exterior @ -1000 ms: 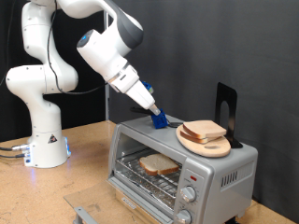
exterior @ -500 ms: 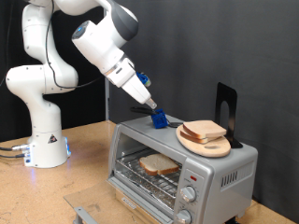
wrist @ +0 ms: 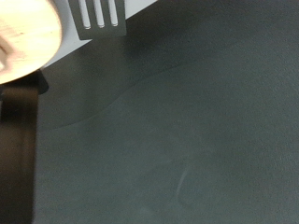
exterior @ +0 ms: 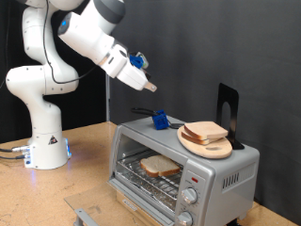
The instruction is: Make a piece of toast with the oven
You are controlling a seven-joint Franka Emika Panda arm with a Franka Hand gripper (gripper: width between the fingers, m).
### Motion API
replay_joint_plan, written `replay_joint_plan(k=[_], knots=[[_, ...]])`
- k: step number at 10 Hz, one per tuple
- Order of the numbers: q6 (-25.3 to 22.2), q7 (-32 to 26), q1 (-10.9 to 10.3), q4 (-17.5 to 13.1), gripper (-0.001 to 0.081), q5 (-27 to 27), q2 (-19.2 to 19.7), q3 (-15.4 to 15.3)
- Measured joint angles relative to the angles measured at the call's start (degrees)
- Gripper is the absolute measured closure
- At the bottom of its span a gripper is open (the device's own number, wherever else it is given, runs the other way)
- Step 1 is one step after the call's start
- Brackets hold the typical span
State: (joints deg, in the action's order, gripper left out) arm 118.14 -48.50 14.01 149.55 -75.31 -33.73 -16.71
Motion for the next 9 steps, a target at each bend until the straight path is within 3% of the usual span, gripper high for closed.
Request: replay_joint_plan(k=[1,2,3,4,7,9], knots=[[-4.04,0.62,1.0,-0.99,0.0006,2.69,0.1,2.45],[-5.33,-2.35,1.94,-1.58,0.0006,3.29,0.25,4.73],[-5.57,-5.14,2.06,-1.61,0.0006,3.21,0.42,5.46],[-5.57,-4.11,2.05,-1.55,0.0006,3.22,0.42,5.34],[-14.79,15.87,3.67,-3.02,0.0006,13.39,1.84,5.58],[-21.32,28.43,6.07,-4.32,0.0006,17.3,3.38,6.59]])
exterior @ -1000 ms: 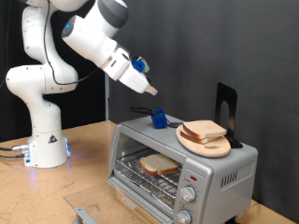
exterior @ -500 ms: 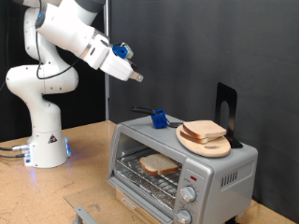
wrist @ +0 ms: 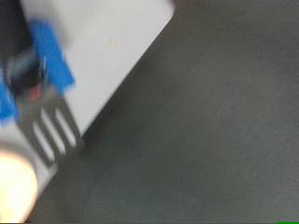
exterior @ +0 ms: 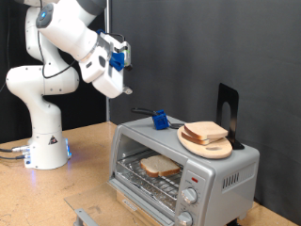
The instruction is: Make a piece of toast with the oven
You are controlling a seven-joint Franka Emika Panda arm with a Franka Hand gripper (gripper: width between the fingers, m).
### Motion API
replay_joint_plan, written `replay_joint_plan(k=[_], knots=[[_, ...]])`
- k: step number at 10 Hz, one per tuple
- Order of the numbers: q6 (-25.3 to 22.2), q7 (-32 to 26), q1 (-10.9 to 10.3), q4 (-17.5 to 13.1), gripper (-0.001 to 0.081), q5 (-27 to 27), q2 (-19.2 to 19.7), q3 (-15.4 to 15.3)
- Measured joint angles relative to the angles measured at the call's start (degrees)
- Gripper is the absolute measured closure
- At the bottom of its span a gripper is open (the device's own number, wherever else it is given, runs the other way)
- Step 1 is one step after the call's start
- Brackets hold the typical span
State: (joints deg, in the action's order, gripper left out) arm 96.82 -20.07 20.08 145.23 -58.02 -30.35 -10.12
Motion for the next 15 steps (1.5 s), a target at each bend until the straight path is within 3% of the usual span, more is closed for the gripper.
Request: replay_joint_plan(k=[1,2,4,6,8,11,15], knots=[[-2.45,4.86,0.94,-0.79,0.0006,1.22,0.73,0.39],[-1.76,2.5,0.82,-0.69,0.0006,1.01,0.7,0.29],[-1.07,5.02,1.47,-0.38,0.0006,-0.63,0.69,0.68],[-1.03,7.89,3.42,-0.28,0.0006,-1.31,0.75,2.49],[-2.05,9.3,6.0,-0.74,0.0006,1.51,1.69,4.95],[-3.01,9.65,9.2,-2.55,0.0006,8.08,5.49,7.27],[-1.19,6.22,10.46,-2.79,0.0006,9.15,8.88,8.08]])
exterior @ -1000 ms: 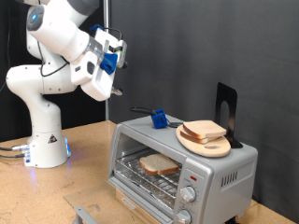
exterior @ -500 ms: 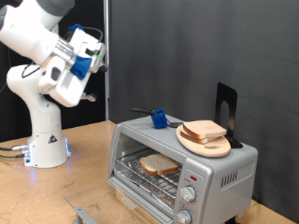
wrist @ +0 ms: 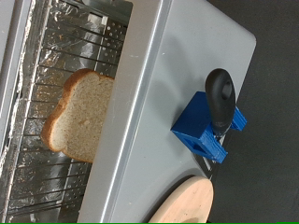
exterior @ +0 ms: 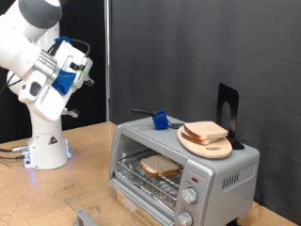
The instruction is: Make a piece of toast with the oven
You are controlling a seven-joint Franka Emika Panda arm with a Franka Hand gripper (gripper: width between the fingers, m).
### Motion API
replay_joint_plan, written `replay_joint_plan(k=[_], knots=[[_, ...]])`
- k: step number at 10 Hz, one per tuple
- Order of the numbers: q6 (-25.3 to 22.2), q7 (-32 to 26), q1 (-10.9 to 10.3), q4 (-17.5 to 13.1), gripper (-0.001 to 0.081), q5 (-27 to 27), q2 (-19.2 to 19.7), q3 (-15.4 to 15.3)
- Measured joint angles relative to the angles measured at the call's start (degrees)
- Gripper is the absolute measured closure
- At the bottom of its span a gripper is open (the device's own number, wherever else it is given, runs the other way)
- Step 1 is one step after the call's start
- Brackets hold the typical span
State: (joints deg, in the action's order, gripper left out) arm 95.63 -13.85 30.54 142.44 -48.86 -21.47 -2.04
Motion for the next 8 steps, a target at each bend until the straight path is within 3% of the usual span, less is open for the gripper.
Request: replay_joint_plan(k=[2,5,6,8], knots=[[-2.18,0.38,0.03,-0.06,0.0006,-0.36,0.09,0.57],[-8.25,0.45,1.86,-2.08,0.0006,-0.61,3.3,5.65],[-8.38,-0.78,2.47,-2.91,0.0006,-0.6,5.33,6.79],[-2.88,-4.26,3.07,-3.18,0.0006,-0.48,9.09,7.57]])
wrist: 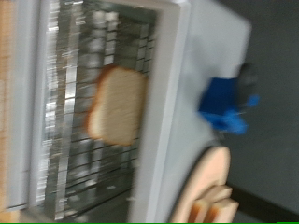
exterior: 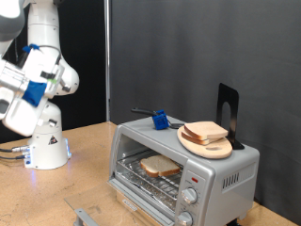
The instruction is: Make a piece of toast with the oven
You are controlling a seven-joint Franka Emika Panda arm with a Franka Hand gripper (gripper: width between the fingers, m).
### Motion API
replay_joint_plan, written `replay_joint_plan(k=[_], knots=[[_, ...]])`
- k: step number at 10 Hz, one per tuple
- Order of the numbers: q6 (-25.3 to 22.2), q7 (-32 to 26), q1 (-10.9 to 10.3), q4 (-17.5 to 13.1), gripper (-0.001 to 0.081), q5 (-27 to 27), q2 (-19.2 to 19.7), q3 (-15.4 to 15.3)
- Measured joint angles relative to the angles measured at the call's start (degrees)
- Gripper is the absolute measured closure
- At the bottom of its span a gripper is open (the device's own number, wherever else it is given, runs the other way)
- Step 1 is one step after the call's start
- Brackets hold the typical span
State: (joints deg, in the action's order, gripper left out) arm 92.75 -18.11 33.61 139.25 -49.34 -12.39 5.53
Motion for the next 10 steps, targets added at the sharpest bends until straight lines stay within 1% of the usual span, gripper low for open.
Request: replay_joint_plan(k=[3,6,8,9,10], knots=[[9.26,-3.85,-0.11,0.15,0.0006,1.54,5.65,-0.66],[16.83,-8.16,-0.19,0.35,0.0006,2.2,11.73,-1.75],[19.77,-11.6,-0.16,0.03,0.0006,1.64,16.18,-1.89],[20.09,-13.39,-0.03,-0.78,0.0006,0.64,18.48,-1.82],[19.59,-15.59,0.29,-2.28,0.0006,-0.86,21.12,-1.69]])
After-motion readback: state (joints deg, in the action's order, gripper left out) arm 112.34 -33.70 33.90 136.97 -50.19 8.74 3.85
